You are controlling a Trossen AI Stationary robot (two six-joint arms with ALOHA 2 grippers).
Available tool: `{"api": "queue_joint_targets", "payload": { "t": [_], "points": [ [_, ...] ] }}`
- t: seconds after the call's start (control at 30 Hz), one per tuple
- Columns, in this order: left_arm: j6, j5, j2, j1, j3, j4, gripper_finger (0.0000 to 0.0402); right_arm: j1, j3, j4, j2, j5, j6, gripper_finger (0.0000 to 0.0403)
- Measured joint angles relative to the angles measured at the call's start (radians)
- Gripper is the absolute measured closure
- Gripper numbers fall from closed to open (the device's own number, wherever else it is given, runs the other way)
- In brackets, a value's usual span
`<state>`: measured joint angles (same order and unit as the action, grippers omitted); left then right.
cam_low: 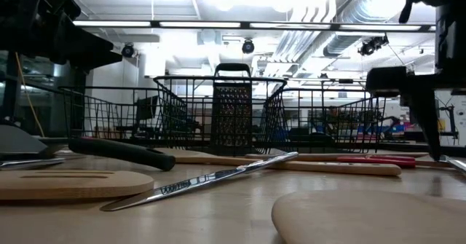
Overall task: Pick & Place Kitchen Items
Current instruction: Put the silver table knife into the right wire basket
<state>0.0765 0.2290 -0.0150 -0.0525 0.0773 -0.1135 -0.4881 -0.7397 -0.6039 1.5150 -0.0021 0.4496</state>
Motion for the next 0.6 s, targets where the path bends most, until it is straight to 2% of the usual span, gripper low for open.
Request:
{"api": "queue_joint_targets", "payload": {
  "t": [0.17, 0.6],
  "points": [
    [0.000, 0.000, 0.000, 0.000, 0.000, 0.000, 0.0165, 0.020, 0.004, 0.004, 0.000, -0.001, -0.002, 0.0178],
    [0.000, 0.000, 0.000, 0.000, 0.000, 0.000, 0.0165, 0.063, 0.004, 0.002, 0.037, -0.047, 0.026, 0.0261]
  ]
}}
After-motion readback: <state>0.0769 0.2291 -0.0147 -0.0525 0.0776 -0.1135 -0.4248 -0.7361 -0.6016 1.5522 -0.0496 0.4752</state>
